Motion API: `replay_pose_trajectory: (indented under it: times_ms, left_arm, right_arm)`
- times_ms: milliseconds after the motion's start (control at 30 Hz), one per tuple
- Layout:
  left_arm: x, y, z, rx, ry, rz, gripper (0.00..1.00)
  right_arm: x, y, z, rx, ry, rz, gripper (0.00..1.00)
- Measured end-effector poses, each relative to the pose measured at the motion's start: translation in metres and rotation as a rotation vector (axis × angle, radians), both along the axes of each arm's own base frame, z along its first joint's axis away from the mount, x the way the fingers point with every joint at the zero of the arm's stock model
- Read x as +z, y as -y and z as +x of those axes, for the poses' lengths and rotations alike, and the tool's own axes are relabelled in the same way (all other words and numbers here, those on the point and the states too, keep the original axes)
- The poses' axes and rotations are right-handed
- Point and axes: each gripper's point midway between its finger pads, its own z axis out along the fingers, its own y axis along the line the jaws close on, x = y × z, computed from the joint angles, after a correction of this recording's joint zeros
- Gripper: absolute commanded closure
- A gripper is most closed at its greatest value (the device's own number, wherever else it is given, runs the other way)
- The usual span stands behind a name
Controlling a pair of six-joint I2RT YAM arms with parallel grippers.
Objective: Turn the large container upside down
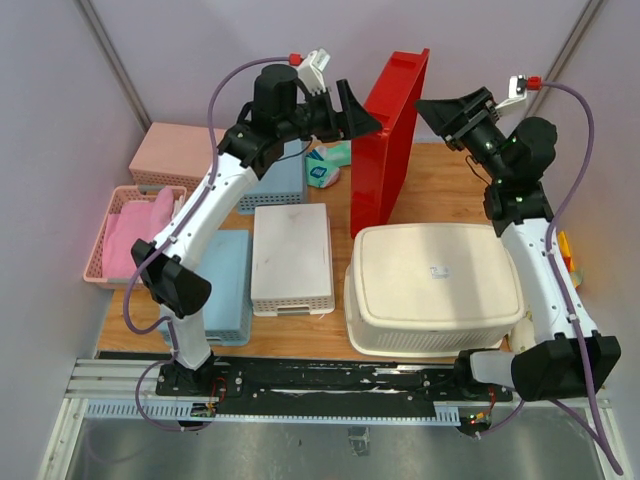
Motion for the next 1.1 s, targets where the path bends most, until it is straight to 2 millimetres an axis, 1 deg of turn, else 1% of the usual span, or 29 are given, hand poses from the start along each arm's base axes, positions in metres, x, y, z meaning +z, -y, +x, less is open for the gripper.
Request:
replay_pose_trajectory:
  times_ms: [133, 233, 367, 400, 467, 500, 567, 633, 667, 700, 733, 800, 867, 933, 1000, 1100]
  left_arm:
    - [0.001, 0.006, -0.005, -0.014, 0.005, -0.001, 0.18]
    - [0.001, 0.012, -0.009, -0.024, 0.013, 0.001, 0.18]
    - [0.003, 0.023, -0.014, -0.048, 0.032, 0.002, 0.18]
    - [0.004, 0.027, -0.016, -0.057, 0.037, 0.002, 0.18]
    - [0.005, 0.034, -0.02, -0.073, 0.044, 0.0, 0.18]
    - [0.005, 0.038, -0.023, -0.083, 0.044, 0.001, 0.18]
    - [-0.002, 0.048, -0.03, -0.106, 0.024, 0.013, 0.18]
    - [-0.005, 0.057, -0.033, -0.12, 0.025, 0.017, 0.16]
    - [-0.006, 0.06, -0.034, -0.125, 0.023, 0.022, 0.15]
    - [-0.009, 0.06, -0.036, -0.129, 0.014, 0.029, 0.14]
    - [-0.011, 0.062, -0.04, -0.138, 0.004, 0.037, 0.13]
    - [-0.018, 0.065, -0.047, -0.141, -0.005, 0.068, 0.12]
    - [-0.024, 0.061, -0.045, -0.113, -0.012, 0.104, 0.11]
    - [-0.029, 0.052, -0.037, -0.07, -0.016, 0.135, 0.11]
    - [-0.03, 0.042, -0.031, -0.033, -0.017, 0.154, 0.11]
    - [-0.022, 0.024, -0.025, 0.024, -0.006, 0.164, 0.11]
  right_arm:
    - [-0.013, 0.005, 0.006, -0.04, -0.167, -0.005, 0.28]
    - [-0.021, 0.007, 0.01, -0.053, -0.244, -0.006, 0.28]
    - [-0.028, 0.006, 0.019, -0.056, -0.312, -0.005, 0.33]
    - [-0.03, 0.006, 0.022, -0.055, -0.325, -0.004, 0.36]
    - [-0.034, 0.005, 0.026, -0.051, -0.345, 0.0, 0.45]
    - [-0.036, 0.004, 0.027, -0.044, -0.358, 0.003, 0.52]
    - [-0.04, 0.002, 0.029, -0.03, -0.378, 0.015, 0.68]
    - [-0.037, 0.003, 0.031, -0.02, -0.378, 0.041, 0.86]
    - [-0.036, 0.007, 0.03, -0.025, -0.4, 0.082, 0.95]
    - [-0.035, 0.011, 0.027, -0.022, -0.426, 0.129, 0.99]
    - [-0.035, 0.016, 0.024, -0.014, -0.457, 0.179, 0.99]
    - [-0.038, 0.022, 0.015, 0.021, -0.47, 0.21, 0.99]
    - [-0.04, 0.037, 0.016, 0.03, -0.434, 0.215, 1.0]
    - [-0.044, 0.057, 0.019, 0.041, -0.426, 0.236, 0.99]
    - [-0.048, 0.072, 0.021, 0.07, -0.427, 0.254, 1.0]
    - [-0.055, 0.088, 0.025, 0.136, -0.435, 0.281, 1.0]
